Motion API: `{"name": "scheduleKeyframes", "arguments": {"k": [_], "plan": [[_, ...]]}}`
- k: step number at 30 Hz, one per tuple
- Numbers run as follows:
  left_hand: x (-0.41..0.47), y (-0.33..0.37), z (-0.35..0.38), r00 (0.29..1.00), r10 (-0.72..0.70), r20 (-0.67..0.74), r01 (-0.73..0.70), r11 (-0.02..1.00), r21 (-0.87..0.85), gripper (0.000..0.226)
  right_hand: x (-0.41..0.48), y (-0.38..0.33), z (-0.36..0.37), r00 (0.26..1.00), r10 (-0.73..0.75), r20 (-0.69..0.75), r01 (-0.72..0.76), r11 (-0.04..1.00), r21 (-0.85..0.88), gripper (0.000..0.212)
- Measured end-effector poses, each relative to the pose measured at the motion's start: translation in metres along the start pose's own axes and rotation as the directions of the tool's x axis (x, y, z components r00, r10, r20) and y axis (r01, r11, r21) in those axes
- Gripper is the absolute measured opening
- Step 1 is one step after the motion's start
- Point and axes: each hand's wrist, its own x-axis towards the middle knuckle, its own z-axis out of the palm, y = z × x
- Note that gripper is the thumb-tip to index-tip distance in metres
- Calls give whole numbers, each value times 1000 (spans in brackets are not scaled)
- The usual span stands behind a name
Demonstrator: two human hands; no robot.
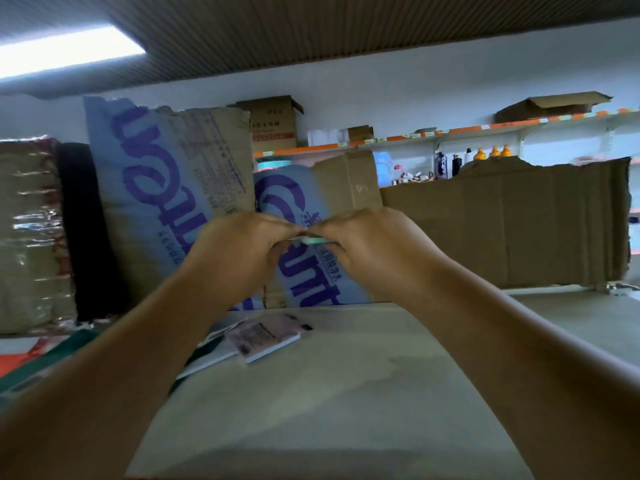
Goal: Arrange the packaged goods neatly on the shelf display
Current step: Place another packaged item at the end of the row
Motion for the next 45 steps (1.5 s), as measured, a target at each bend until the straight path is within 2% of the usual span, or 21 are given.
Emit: {"name": "scheduleKeyframes", "arguments": {"k": [3, 7, 9, 11, 13, 16, 19, 21, 25, 29, 33, 36, 41, 43, 45], "plan": [[-12, -4, -30, 999, -49, 4, 49, 994, 95, 34, 7, -22, -14, 998, -59, -12, 58, 997, -56, 48], [-44, -29, -70, 1000, 11, 6, -12, 994, 104, 42, 12, -61, -20, 971, -143, -190, 135, 989, -51, 69], [-64, -43, -86, 1000, 15, -14, -13, 995, 95, 45, 17, -83, -24, 948, -177, -264, 167, 984, -63, 64], [-88, -59, -104, 999, 8, -34, -5, 997, 81, 44, 25, -110, -27, 941, -189, -281, 189, 982, -27, 60], [-115, -80, -124, 999, 3, -35, 0, 997, 80, 43, 36, -142, -27, 956, -179, -234, 193, 981, 35, 63], [-159, -110, -153, 1000, -13, -10, 14, 997, 79, 53, 55, -194, -23, 972, -179, -155, 194, 977, 85, 63], [-206, -137, -183, 1000, -18, -24, 21, 994, 108, 54, 79, -248, -12, 977, -204, -69, 215, 922, 321, 63], [-239, -154, -205, 998, -59, -26, 62, 990, 125, 53, 92, -290, -8, 969, -239, -67, 245, 869, 430, 59], [-303, -191, -242, 988, -149, -42, 153, 979, 131, 55, 109, -370, -11, 938, -312, -154, 346, 879, 328, 51], [-357, -222, -275, 976, -214, -45, 218, 968, 127, 47, 126, -435, -13, 903, -373, -214, 426, 846, 319, 49], [-407, -245, -306, 963, -267, 30, 264, 961, 80, 41, 140, -491, 1, 887, -388, -249, 453, 836, 311, 53], [-440, -263, -320, 956, -284, 70, 279, 957, 78, 42, 142, -527, 16, 849, -425, -315, 517, 793, 323, 49], [-487, -293, -332, 939, -297, 171, 225, 912, 343, 41, 144, -581, 46, 813, -409, -414, 557, 755, 346, 47], [-505, -305, -329, 909, -354, 222, 251, 887, 386, 42, 146, -596, 56, 801, -414, -432, 577, 727, 374, 43], [-521, -316, -321, 880, -395, 264, 276, 878, 392, 42, 147, -607, 77, 823, -428, -374, 560, 722, 406, 42]]}}
